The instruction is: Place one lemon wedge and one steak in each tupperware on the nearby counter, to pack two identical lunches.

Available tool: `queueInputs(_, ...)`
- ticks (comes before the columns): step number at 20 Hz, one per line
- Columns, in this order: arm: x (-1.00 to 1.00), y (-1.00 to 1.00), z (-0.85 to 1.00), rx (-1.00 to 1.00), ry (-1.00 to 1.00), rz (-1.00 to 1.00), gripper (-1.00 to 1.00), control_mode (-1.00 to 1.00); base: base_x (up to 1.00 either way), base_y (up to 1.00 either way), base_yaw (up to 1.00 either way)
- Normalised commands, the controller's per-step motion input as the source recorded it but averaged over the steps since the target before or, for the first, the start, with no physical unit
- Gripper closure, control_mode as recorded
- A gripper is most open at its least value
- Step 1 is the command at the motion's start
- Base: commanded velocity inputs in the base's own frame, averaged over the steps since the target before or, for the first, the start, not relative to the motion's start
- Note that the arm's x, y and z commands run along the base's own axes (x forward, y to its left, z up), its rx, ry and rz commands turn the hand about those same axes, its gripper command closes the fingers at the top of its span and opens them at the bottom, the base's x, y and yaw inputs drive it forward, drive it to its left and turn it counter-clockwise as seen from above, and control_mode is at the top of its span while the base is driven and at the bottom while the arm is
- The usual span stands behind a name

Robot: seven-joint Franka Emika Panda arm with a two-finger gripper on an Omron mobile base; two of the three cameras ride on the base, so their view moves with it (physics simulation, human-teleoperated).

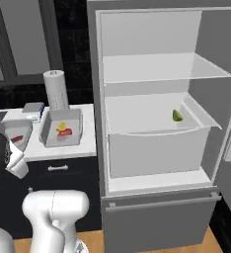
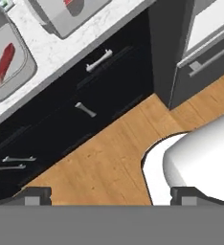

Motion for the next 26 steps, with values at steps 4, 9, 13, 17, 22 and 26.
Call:
queueInputs(4, 0.0, 0.0, 0.0, 0.0, 0.0, 0.0, -1.0, 1.0, -0.29, -1.0, -0.46)
queueInputs(9, 0.0, 0.0, 0.0, 0.0, 0.0, 0.0, -1.0, 1.0, 0.48, -0.97, -0.22)
queueInputs(13, 0.0, 0.0, 0.0, 0.0, 0.0, 0.0, -1.0, 1.0, 0.85, -0.54, 0.11)
queueInputs(17, 0.0, 0.0, 0.0, 0.0, 0.0, 0.0, -1.0, 1.0, 0.46, -0.24, 0.39)
queueInputs(22, 0.0, 0.0, 0.0, 0.0, 0.0, 0.0, -1.0, 1.0, 0.16, -0.03, 0.27)
queueInputs(26, 0.0, 0.0, 0.0, 0.0, 0.0, 0.0, -1.0, 1.0, 0.34, -0.5, 0.0)
